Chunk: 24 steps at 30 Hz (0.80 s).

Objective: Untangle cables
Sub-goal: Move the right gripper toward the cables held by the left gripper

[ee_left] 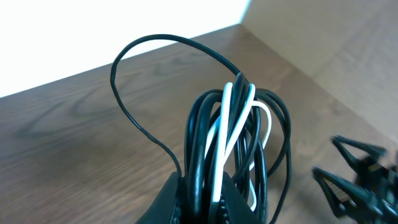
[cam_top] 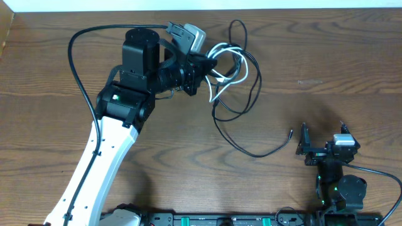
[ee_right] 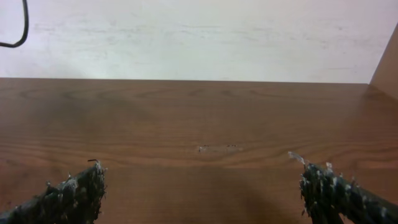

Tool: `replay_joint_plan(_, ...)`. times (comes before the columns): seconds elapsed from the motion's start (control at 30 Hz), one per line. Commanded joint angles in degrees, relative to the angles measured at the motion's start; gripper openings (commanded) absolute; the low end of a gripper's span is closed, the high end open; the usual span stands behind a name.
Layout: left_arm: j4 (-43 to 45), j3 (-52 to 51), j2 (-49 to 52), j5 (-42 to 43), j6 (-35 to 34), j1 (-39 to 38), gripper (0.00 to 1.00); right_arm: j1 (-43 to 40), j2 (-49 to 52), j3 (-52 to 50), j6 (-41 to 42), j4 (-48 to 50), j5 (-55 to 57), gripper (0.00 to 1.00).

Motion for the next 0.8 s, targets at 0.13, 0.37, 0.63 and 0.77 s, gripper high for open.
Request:
replay_joint_plan(0.13, -0.11, 0.42, -0.92, 16.04, 9.97, -0.02, 0.08, -0.39, -0.37, -0.09, 0.98, -0.20, 0.63, 0.99)
replay_joint_plan(0.37, -0.07, 0.42, -0.92, 29.53, 17.03, -0.02, 0.08, -0.39, -0.37, -0.07, 5.99, 2.19, -3.85, 0.99)
replay_joint_plan(0.63, -0.09, 0.42, -0.92, 33.48, 16.98, -0.17, 0.08, -0.42, 0.11, 7.21, 6.91, 5.55, -13.29, 0.99)
replay_joint_plan(0.77, -0.09, 0.42, -0.87, 33.46, 17.00, -2.32, 0.08, -0.42, 4.39, 15.72, 4.26, 1.27, -12.90, 0.99)
